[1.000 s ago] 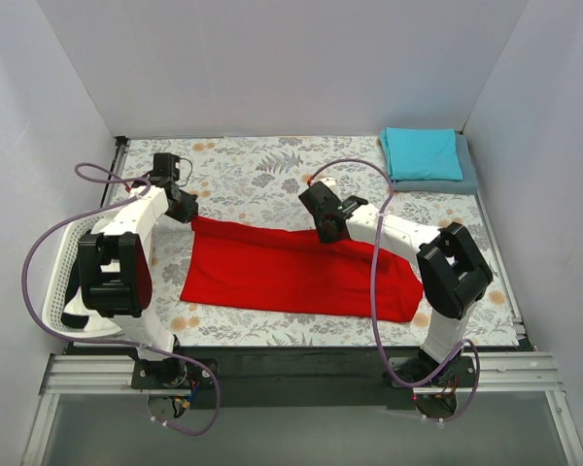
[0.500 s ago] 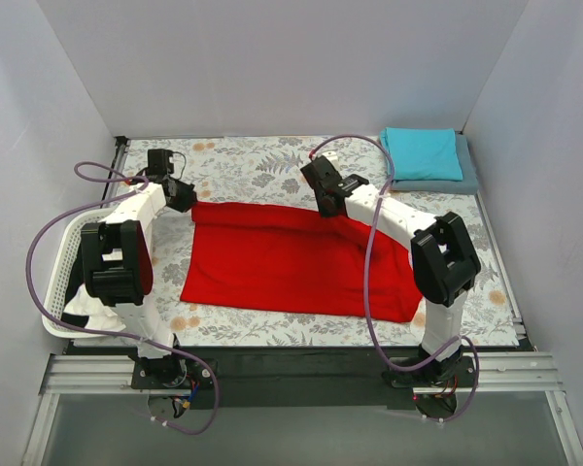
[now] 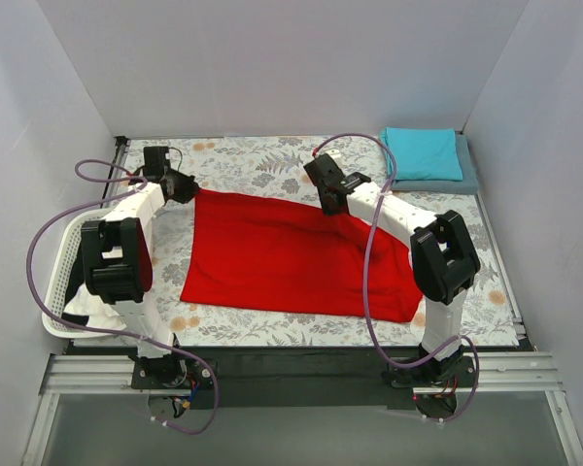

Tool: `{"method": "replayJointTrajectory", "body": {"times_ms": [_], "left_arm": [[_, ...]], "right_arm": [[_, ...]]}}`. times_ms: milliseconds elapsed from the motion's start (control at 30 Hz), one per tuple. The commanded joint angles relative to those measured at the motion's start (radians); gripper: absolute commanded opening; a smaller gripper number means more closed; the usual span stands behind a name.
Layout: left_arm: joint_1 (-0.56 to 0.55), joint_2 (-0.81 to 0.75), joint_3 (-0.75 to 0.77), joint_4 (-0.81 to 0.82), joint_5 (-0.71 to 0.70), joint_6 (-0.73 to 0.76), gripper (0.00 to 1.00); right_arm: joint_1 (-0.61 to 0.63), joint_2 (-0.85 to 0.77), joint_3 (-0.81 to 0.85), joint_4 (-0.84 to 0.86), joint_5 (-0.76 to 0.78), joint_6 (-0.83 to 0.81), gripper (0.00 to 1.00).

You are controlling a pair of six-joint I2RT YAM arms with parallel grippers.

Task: Fold and stack the t-shirts
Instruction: Fold the tshirt

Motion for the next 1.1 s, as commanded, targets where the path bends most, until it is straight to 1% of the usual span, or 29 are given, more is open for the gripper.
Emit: {"method": "replayJointTrajectory", "body": {"times_ms": [0,200,467,667,867,1067], "left_arm": [[0.011,0.019,0.032,0.034,0.036,0.019,0.0],[0.016,0.002,-0.02,0.033,0.045,0.025,0.0],[0.036,-0.102,-0.116,-0.005,0.039,0.005,0.0],[0.043,-0.161,-0.175,-0.038,0.027,0.008,0.0],[0.047,-0.191,-0.215,-0.079,0.018,0.017,0.0],[0.048,-0.242,-0.283,-0.11,0.006,0.017,0.0]], "right_arm": [[-0.005,-0.028,0.016,0.002,0.027,-0.003,0.01],[-0.005,-0.074,-0.03,0.0,-0.025,0.007,0.01],[-0.003,-0.178,-0.186,-0.001,-0.145,0.045,0.01],[0.009,-0.23,-0.249,-0.001,-0.222,0.073,0.01],[0.038,-0.243,-0.286,-0.004,-0.255,0.082,0.01],[0.066,-0.238,-0.31,-0.012,-0.251,0.096,0.01]]}}
